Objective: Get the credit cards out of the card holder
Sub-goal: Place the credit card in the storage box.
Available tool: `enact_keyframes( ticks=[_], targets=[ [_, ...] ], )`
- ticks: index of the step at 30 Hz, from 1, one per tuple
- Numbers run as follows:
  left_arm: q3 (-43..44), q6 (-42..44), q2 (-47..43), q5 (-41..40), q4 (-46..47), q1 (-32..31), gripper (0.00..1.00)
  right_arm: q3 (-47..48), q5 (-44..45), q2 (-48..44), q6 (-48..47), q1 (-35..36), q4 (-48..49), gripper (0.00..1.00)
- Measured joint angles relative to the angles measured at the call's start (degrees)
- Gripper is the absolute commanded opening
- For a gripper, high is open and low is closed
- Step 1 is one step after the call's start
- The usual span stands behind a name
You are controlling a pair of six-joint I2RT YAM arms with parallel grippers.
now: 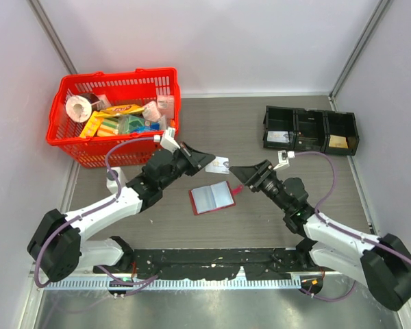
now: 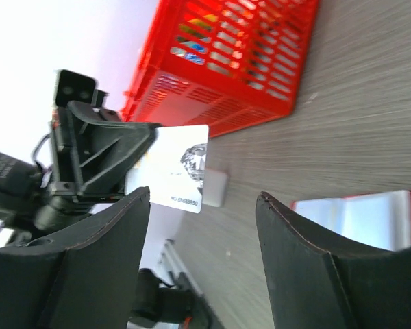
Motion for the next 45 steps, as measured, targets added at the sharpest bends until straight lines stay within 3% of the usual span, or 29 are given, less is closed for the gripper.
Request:
enact_keyframes(
  ticks=[7,17,19,21,22,23,26,30,33,39,45],
  targets=[
    [-0.26,-2.58,0.04,-0.92,4.0,0.0,0.0,-0.13,-5.27,8.52,8.04,-0.02,16.39,0.53],
    [-0.26,-5.73,1.05,0.46,7.85,-0.07,0.0,0.7,-6.6,10.6,9.57,-0.79,21.11,0.4],
    [-0.26,-6.25,1.16,0.7,7.89,-0.11,0.0,0.87,-6.64,10.8,9.7,-1.53,21.7,0.33],
    [-0.26,-6.51,1.2,0.96,7.91,-0.11,0.0,1.01,-6.8,10.88,9.73,-2.34,21.97,0.15],
    [-0.26,-6.54,1.2,1.11,8.02,-0.11,0.0,1.18,-7.02,10.95,9.64,-2.82,21.97,0.02],
    [-0.26,-6.56,1.2,1.2,8.39,-0.11,0.01,1.44,-7.32,11.1,9.84,-3.41,21.92,0.01],
    [-0.26,-6.47,1.25,1.36,9.09,-0.11,0.15,2.1,-8.74,11.26,10.03,-4.63,21.92,0.01],
    [-0.15,-5.03,1.27,1.46,8.5,-0.11,0.5,2.82,-11.19,10.29,9.7,-7.3,19.87,0.01],
    [0.87,-2.58,1.31,1.55,5.2,-0.11,0.69,3.85,-12.55,7.48,8.0,-11.08,14.34,0.01],
    [6.23,5.7,1.22,-0.96,-6.21,-0.11,0.82,12.02,-16.72,2.84,-1.86,-21.05,-5.86,0.01],
    [10.19,15.02,0.76,-6.75,-20.26,-0.09,0.89,24.68,-17.0,6.69,-13.79,-32.61,-24.0,0.01]
  ],
)
